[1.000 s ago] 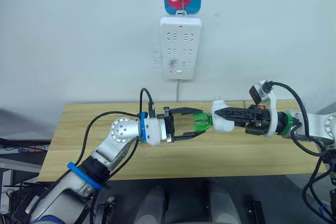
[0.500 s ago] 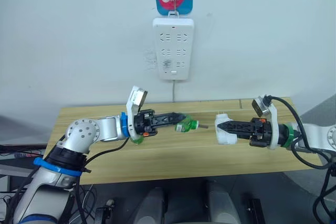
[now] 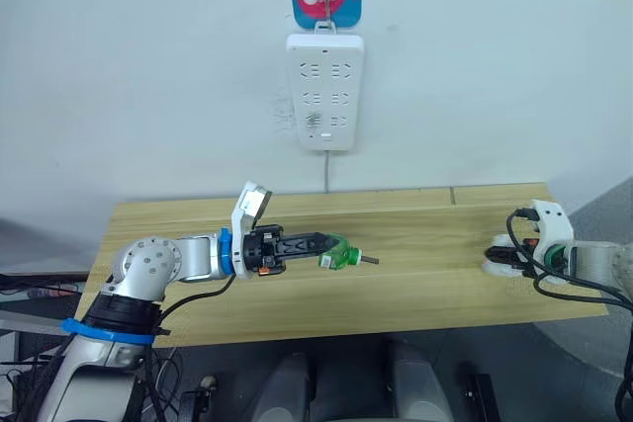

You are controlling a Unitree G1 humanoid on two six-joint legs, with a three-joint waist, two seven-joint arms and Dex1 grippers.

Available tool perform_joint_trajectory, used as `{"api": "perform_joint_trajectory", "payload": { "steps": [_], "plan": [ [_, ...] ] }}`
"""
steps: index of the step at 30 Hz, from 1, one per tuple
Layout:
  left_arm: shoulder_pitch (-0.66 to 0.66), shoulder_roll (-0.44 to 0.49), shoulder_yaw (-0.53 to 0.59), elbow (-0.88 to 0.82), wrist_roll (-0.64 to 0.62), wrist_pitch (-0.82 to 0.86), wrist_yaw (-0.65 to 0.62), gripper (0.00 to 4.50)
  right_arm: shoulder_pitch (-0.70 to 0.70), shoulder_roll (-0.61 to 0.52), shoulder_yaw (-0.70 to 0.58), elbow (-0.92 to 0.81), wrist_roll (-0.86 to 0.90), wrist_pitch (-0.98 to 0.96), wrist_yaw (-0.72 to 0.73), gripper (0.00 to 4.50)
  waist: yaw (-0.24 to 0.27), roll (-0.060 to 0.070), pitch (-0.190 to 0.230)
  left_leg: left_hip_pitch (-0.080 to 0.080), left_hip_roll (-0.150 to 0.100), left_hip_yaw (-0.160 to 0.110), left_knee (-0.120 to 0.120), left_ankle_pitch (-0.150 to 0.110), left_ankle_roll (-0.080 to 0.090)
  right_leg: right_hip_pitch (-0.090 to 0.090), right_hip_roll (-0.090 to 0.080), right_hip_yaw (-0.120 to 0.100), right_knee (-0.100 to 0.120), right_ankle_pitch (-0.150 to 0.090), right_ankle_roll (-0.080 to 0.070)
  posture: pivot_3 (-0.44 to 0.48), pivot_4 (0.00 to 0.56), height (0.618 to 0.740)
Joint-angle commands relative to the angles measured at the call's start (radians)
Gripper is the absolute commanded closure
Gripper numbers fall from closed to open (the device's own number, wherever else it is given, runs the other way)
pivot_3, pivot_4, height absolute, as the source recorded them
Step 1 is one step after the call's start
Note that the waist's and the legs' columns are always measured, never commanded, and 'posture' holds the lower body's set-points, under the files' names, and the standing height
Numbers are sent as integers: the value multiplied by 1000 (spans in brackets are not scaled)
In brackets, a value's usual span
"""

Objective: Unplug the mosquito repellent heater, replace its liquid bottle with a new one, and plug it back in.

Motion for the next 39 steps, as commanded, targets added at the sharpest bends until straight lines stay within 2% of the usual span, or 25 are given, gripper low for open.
{"api": "perform_joint_trajectory", "payload": {
  "steps": [1,9,18,20,23,28,32,35,37,39],
  "plan": [
    [9,-12,54,-49,-8,29,9,2274,-35,22,5,37,-123,-5,67,1447,-1,0,0,0,0,0,0,0,0,0,0,0,0,0,0,67,249,740],
    [46,-38,97,-101,-5,63,38,2274,-94,91,15,128,-302,26,207,1447,5,0,0,0,0,0,0,0,0,0,0,0,0,0,0,86,257,740],
    [69,-40,96,-128,52,58,4,2274,-101,100,60,150,-479,-23,372,1447,7,0,0,0,0,0,0,0,0,0,-1,0,0,0,0,86,259,740],
    [73,-48,97,-127,63,58,-2,2274,-106,100,56,148,-503,-23,399,738,8,0,0,0,0,0,0,0,0,0,-1,0,0,0,0,86,259,740],
    [76,-56,97,-122,82,55,-15,2274,-110,101,43,137,-532,-18,425,19,9,0,0,0,0,0,0,0,0,0,-1,0,0,0,0,69,257,740],
    [71,-76,108,-105,103,49,-28,2274,-99,76,-2,55,-538,26,461,19,10,0,0,0,0,0,0,0,0,0,-1,0,-1,0,0,58,256,740],
    [70,-109,136,-91,121,16,-14,2274,-85,61,-118,-106,-485,144,460,19,11,0,0,0,0,-1,0,0,0,0,-1,0,-1,0,0,50,259,740],
    [70,-141,162,-96,125,-9,9,2274,-83,123,-255,-234,-400,248,449,19,13,0,0,0,0,-1,0,0,0,0,-1,0,-1,0,0,43,262,740],
    [68,-168,178,-99,145,-43,31,2274,-105,257,-435,-327,-303,399,424,19,13,0,0,0,1,-1,0,0,0,0,-1,0,-1,0,0,41,261,740],
    [48,-210,211,-78,155,-86,81,2274,-123,452,-653,-377,-109,524,320,19,14,0,0,0,2,-3,0,0,0,1,-1,-1,-1,0,0,41,262,740]
  ]
}}
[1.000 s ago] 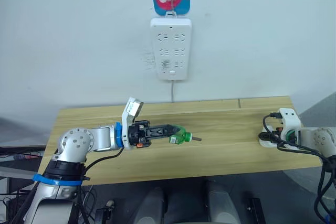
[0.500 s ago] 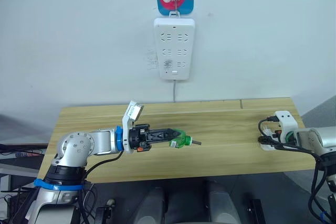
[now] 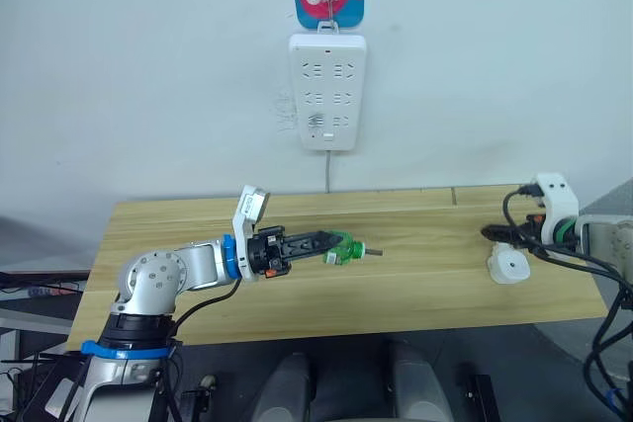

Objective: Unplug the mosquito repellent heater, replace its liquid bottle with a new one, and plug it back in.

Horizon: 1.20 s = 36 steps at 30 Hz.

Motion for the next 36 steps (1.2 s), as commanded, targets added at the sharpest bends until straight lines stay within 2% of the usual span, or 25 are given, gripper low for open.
{"api": "perform_joint_trajectory", "payload": {
  "steps": [1,3,4,6,7,11,16,29,32,36],
  "plan": [
    [-28,-54,63,9,16,-75,62,2274,-24,259,-320,-101,336,177,-191,19,4,0,0,0,0,-1,0,0,0,0,0,0,1,0,0,41,266,740],
    [-42,-81,88,15,18,-100,98,2274,-4,414,-410,-146,571,183,-385,19,8,0,0,0,1,-2,0,0,0,-1,0,0,1,0,0,42,268,740],
    [-48,-92,97,17,17,-108,113,2274,46,437,-369,-164,774,104,-539,19,10,0,0,0,1,-3,0,0,0,-1,-1,1,1,0,0,42,268,740],
    [-63,-111,116,16,16,-123,141,2274,172,441,-193,-235,1193,-164,-863,19,15,1,0,0,2,-5,-1,0,0,-2,-3,1,2,0,0,42,270,740],
    [-75,-124,123,16,23,-139,162,2274,210,472,-125,-281,1298,-280,-992,19,14,1,1,0,0,-5,-1,0,0,-2,-6,0,1,0,0,43,272,740],
    [-94,-163,129,-1,34,-160,206,2274,259,557,23,-418,1345,-512,-1169,19,-1,0,1,1,0,-1,0,0,0,-2,-7,-2,0,1,2,46,272,740],
    [-101,-194,105,-31,34,-154,219,2274,244,535,159,-455,1345,-600,-1196,19,-15,0,1,3,-2,-1,0,0,0,-1,-1,-1,3,1,2,46,269,740],
    [-63,-227,77,-101,-2,-120,242,2274,164,547,237,-408,1345,-699,-1218,19,-16,0,1,2,-1,-1,-1,0,0,-1,-1,-1,2,1,1,51,265,740],
    [-54,-223,81,-109,-10,-112,246,2274,161,551,242,-414,1345,-695,-1206,601,-15,0,1,2,-1,-1,-1,0,0,-1,-1,-1,2,1,1,57,260,740],
    [-50,-215,82,-108,-9,-110,241,2274,167,547,252,-422,1345,-686,-1193,1925,-15,0,1,2,-1,-1,-1,0,0,-1,-1,-1,2,1,1,59,256,740]
  ]
}}
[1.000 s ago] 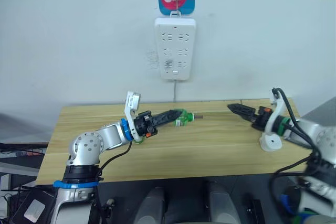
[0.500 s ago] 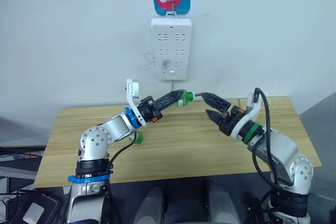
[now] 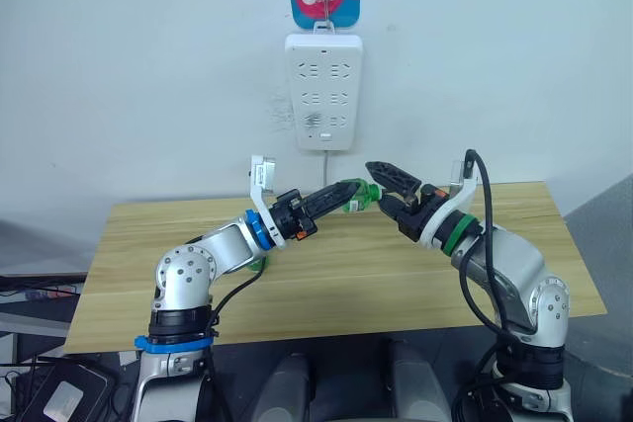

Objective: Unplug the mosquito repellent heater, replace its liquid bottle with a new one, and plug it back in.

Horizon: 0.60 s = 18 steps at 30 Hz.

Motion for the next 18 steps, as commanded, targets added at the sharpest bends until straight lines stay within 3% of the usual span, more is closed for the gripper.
{"api": "perform_joint_trajectory", "payload": {
  "steps": [1,5,12,18],
  "plan": [
    [3,5,8,-44,-30,1,-8,2274,5,3,8,-40,25,7,31,2277,0,0,0,0,0,0,0,0,0,0,0,0,0,0,0,59,256,740],
    [3,5,2,-44,-31,-2,-8,2274,9,12,21,-49,25,11,38,3610,0,0,0,0,0,0,0,0,0,0,0,0,0,0,0,59,252,740],
    [12,9,-12,-54,-18,-6,-18,2274,-1,24,6,-39,25,1,24,3723,0,0,0,0,0,0,0,0,0,0,0,0,0,0,0,60,253,740],
    [1,43,3,-37,-7,-14,-26,503,-7,-34,-33,10,25,30,46,3723,1,0,0,0,0,0,0,0,0,0,0,0,0,0,0,62,255,740]
  ]
}}
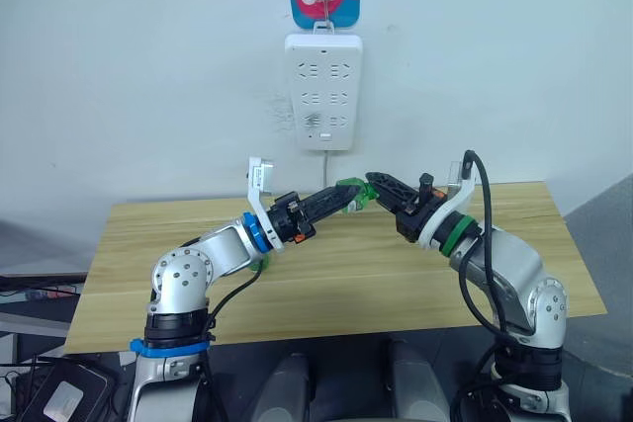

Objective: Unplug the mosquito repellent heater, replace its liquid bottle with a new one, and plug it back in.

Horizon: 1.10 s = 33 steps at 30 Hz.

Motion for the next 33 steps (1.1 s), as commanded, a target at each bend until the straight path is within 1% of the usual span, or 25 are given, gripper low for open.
{"api": "perform_joint_trajectory", "payload": {
  "steps": [1,2,4,5,7,9,11,12,14,15,16,19,21,25,29,33],
  "plan": [
    [-13,45,19,-10,13,-16,-29,162,3,-105,-34,29,25,58,67,3723,1,0,0,0,0,0,0,0,0,0,0,0,0,0,0,62,256,740],
    [-17,62,25,-7,15,-15,-37,0,10,-165,-36,51,25,87,103,3723,2,0,0,0,0,0,0,0,0,0,0,0,0,0,0,62,256,740],
    [-21,99,30,-10,13,-6,-61,0,16,-263,-43,100,18,109,167,3723,3,0,0,0,-1,0,0,0,0,1,0,0,-1,0,0,63,256,740],
    [-20,121,23,-17,21,-5,-80,0,13,-307,-45,124,-24,122,219,3723,2,0,0,0,-1,1,0,0,0,1,0,0,-1,0,0,67,257,740],
    [12,217,-68,-81,132,-49,-189,0,2,-424,-22,158,-257,136,387,3723,0,0,0,0,-1,3,-1,0,0,0,0,0,-1,0,0,69,257,740],
    [43,294,-173,-135,262,-142,-296,0,-6,-519,38,175,-507,95,548,3723,0,0,0,0,-1,6,-1,0,0,0,2,0,-1,0,0,68,258,740],
    [51,300,-227,-154,344,-233,-334,0,-1,-592,114,182,-750,-2,702,3723,1,0,0,0,0,7,-2,0,1,0,2,1,-2,0,0,67,258,740],
    [46,297,-254,-163,385,-279,-355,0,5,-620,156,192,-881,-74,770,3723,1,0,0,0,0,7,-2,0,1,0,2,1,-2,0,0,65,255,740],
    [36,295,-325,-158,511,-412,-397,0,16,-650,230,232,-1136,-255,874,3723,3,0,0,-1,0,7,-1,0,0,0,2,0,-3,0,0,63,255,740],
    [32,278,-353,-138,577,-492,-400,0,22,-654,264,272,-1261,-351,901,3723,5,0,0,-1,0,7,-1,0,0,0,2,0,-3,0,0,61,254,740],
    [30,264,-369,-120,621,-547,-401,0,27,-649,281,302,-1344,-416,922,3723,5,0,0,-1,0,8,-1,0,0,0,2,0,-3,0,0,61,254,740],
    [25,209,-396,-66,726,-690,-394,0,30,-582,292,423,-1518,-556,926,3723,9,-1,0,-1,0,8,-1,0,0,0,0,1,-3,0,0,52,251,740],
    [26,186,-409,-40,775,-749,-394,0,30,-540,292,501,-1605,-618,922,3723,11,-1,0,-1,1,8,-1,0,0,0,0,0,-3,0,0,52,251,740],
    [23,142,-418,3,845,-855,-385,0,10,-445,253,663,-1697,-697,906,3723,11,-1,0,-1,1,8,-1,0,0,0,0,0,-3,0,0,47,252,740],
    [12,108,-424,45,918,-973,-383,0,-24,-377,223,798,-1751,-738,910,3723,11,-1,0,-1,1,8,0,0,0,0,0,0,-3,0,0,50,252,740],
    [8,92,-421,57,930,-984,-389,0,-64,-332,194,886,-1779,-753,926,3723,10,-1,0,-1,1,8,-1,0,0,0,0,0,-3,0,0,54,252,740]
  ]
}}
